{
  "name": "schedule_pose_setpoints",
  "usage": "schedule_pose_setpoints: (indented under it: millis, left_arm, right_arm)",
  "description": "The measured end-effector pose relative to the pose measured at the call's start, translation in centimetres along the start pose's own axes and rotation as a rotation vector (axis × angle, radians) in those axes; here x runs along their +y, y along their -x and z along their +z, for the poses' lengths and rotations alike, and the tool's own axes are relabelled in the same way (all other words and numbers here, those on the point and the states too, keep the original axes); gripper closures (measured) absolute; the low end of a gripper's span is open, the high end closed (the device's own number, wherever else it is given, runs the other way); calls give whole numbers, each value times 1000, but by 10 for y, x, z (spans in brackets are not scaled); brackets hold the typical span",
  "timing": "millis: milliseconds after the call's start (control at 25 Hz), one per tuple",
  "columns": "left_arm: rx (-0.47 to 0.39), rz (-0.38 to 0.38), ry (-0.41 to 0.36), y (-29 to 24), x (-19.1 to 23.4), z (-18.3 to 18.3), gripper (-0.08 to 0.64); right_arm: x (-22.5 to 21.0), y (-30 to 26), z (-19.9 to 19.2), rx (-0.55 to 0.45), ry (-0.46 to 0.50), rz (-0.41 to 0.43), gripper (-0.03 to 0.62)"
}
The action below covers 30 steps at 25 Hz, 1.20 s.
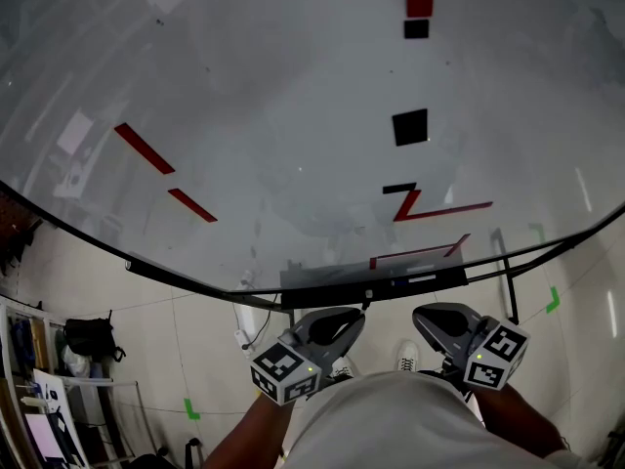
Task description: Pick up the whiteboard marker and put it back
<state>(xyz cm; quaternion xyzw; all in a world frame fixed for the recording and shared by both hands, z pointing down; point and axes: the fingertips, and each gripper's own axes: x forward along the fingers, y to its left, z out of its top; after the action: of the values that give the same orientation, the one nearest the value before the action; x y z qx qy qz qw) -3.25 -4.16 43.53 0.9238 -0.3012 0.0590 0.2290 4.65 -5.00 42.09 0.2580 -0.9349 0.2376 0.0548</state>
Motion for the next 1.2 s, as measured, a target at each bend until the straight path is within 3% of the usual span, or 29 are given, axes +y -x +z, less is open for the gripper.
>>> schedule_pose_setpoints:
  millis: [160, 360, 600, 800, 1200]
  left_arm:
    - [-86, -49, 72, 7, -5, 14, 505]
    - [-100, -58, 85, 11, -8, 23, 505]
    - [-184, -141, 91, 27, -31, 41, 505]
    - [-178, -169, 59, 38, -39, 42, 505]
    - [-161, -157, 47, 41, -33, 43, 505]
  right_arm:
    - [0, 1, 1, 7, 8, -9, 591]
    - [3, 1, 4, 7, 14, -8, 591]
    - [5, -2, 10, -27, -40, 19, 591]
    - [6, -4, 10, -31, -40, 22, 591]
    - [5, -3, 10, -39, -48, 11, 591]
